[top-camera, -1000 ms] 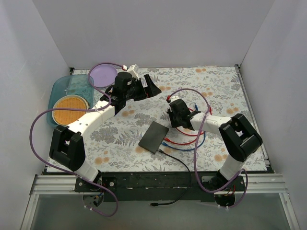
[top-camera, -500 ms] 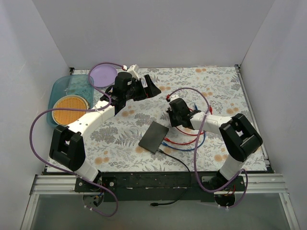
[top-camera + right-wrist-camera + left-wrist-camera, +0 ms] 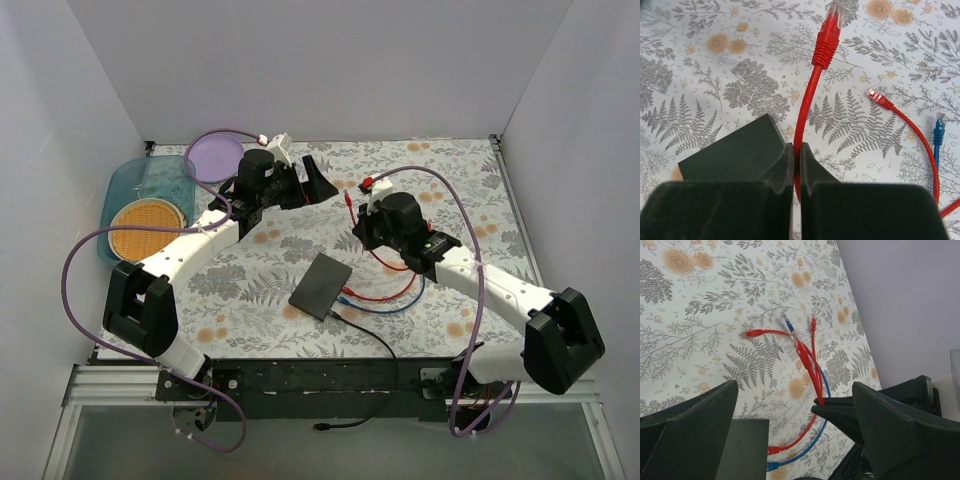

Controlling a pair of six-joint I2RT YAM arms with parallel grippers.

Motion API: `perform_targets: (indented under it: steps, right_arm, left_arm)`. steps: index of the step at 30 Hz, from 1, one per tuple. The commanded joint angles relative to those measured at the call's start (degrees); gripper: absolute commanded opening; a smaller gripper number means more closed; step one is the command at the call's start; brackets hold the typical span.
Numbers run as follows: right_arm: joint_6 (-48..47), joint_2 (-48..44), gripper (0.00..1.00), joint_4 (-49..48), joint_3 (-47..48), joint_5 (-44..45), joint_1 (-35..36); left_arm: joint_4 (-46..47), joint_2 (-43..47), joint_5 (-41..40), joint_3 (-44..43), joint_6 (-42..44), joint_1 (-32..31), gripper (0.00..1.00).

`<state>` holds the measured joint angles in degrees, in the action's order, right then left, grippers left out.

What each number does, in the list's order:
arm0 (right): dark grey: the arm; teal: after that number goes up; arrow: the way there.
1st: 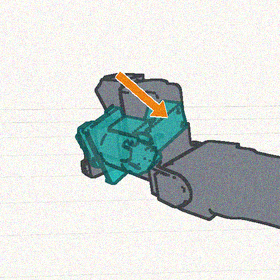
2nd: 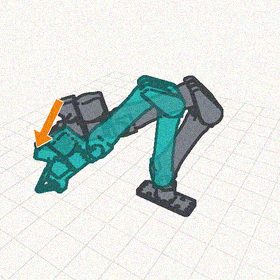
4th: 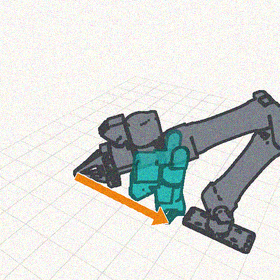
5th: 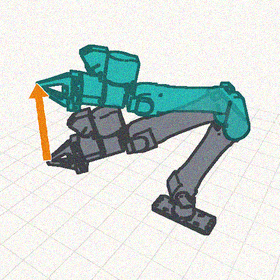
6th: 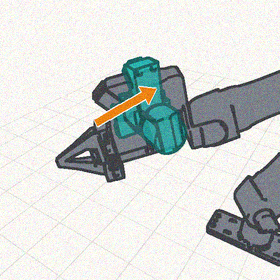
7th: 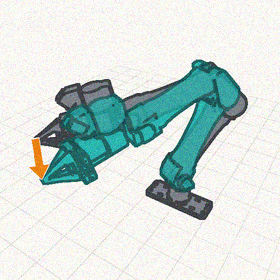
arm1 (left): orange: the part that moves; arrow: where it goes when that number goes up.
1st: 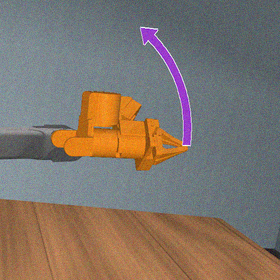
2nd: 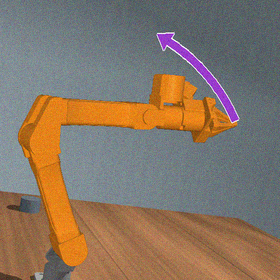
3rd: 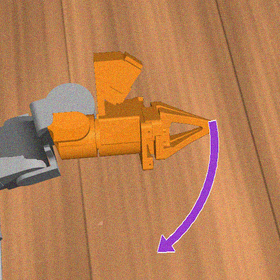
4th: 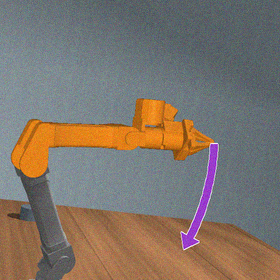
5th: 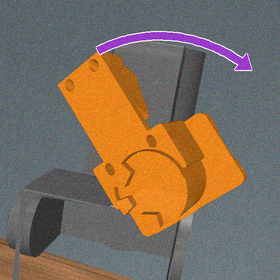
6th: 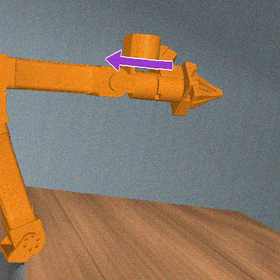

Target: Insert the plug into the switch port

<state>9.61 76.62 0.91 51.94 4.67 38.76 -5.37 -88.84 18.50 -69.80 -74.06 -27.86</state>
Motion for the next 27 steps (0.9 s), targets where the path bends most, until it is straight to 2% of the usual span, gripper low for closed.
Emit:
perform_targets:
  steps: [1, 9, 14, 19, 23, 24, 26, 27]
  right_arm:
    - [-1.9, -5.9, 0.01, -4.5, -2.6, -6.0, 0.3]
    - [-2.0, -12.7, 0.01, -6.8, -6.6, -12.0, 0.3]
    - [-2.0, -15.0, 0.01, -7.8, -7.5, -14.7, 0.3]
    - [-1.9, -16.7, 0.01, -8.4, -8.1, -13.9, 0.3]
    - [-1.7, -17.4, 0.01, -8.3, -7.8, -13.5, 0.3]
    - [-1.7, -17.4, 0.01, -8.1, -7.7, -13.5, 0.3]
    - [-1.9, -17.4, 0.01, -8.1, -7.6, -13.5, 0.3]
    - [-1.8, -17.5, 0.01, -8.2, -7.7, -13.5, 0.3]
  left_arm:
    - [4.0, 1.9, 5.4, 0.2, -1.9, 0.3, 0.98]
    - [11.4, 0.1, 13.2, 1.8, -5.7, 0.3, 0.98]
    - [15.8, -1.1, 18.6, 2.5, -8.0, 0.3, 0.91]
    - [16.4, -1.4, 20.1, 2.7, -8.3, 0.3, 0.87]
    - [16.1, -2.7, 21.7, 1.7, -8.2, 0.3, 0.78]
    - [16.4, -2.7, 22.4, 1.8, -8.5, 0.3, 0.72]
    - [17.1, -3.1, 22.9, 1.7, -8.8, 0.3, 0.65]
    - [17.2, -3.2, 23.5, 1.8, -8.9, 0.3, 0.58]
